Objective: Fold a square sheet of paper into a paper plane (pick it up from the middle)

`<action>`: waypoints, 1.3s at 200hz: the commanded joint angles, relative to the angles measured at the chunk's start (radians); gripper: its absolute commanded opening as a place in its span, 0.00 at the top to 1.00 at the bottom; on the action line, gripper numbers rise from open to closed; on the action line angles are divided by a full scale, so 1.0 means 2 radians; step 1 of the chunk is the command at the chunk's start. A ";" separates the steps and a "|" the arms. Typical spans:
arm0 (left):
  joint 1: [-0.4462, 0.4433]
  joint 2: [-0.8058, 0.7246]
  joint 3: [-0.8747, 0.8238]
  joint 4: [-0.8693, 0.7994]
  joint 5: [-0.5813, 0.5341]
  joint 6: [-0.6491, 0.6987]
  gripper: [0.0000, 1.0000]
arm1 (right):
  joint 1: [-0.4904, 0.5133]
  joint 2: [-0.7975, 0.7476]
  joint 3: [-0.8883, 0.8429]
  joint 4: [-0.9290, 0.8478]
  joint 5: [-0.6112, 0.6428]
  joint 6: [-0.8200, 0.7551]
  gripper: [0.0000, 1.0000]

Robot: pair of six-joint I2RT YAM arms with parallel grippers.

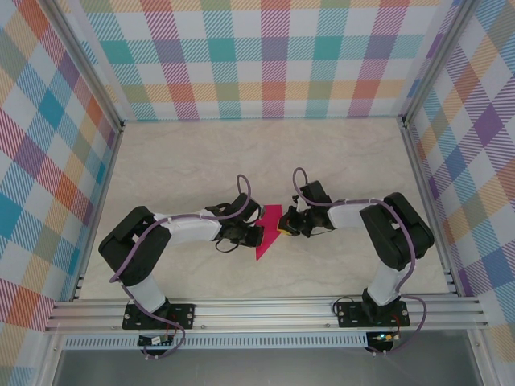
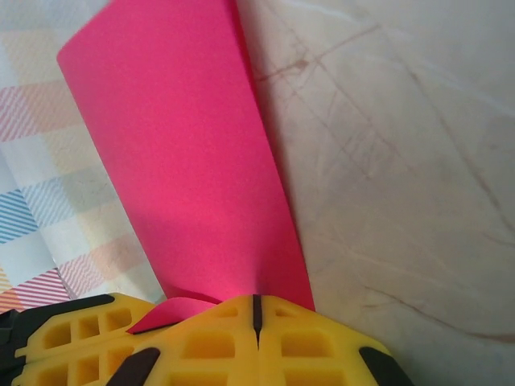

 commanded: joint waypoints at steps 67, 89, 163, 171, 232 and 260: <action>0.008 -0.085 0.024 -0.099 -0.066 -0.019 0.64 | 0.002 0.016 0.017 -0.044 0.022 -0.033 1.00; 0.013 -0.074 0.032 -0.095 -0.045 -0.019 0.66 | 0.002 0.019 0.017 -0.042 0.020 -0.031 1.00; 0.013 -0.009 0.049 -0.057 0.023 -0.016 0.99 | 0.002 0.019 0.016 -0.042 0.021 -0.027 1.00; 0.013 0.000 0.048 -0.053 0.014 -0.019 1.00 | 0.002 0.019 0.017 -0.042 0.020 -0.027 1.00; 0.013 0.053 0.048 -0.060 -0.023 -0.020 1.00 | 0.002 -0.006 0.009 -0.027 0.005 -0.028 1.00; 0.013 0.044 0.028 -0.050 -0.021 -0.025 1.00 | 0.005 -0.062 -0.008 -0.019 0.007 -0.021 1.00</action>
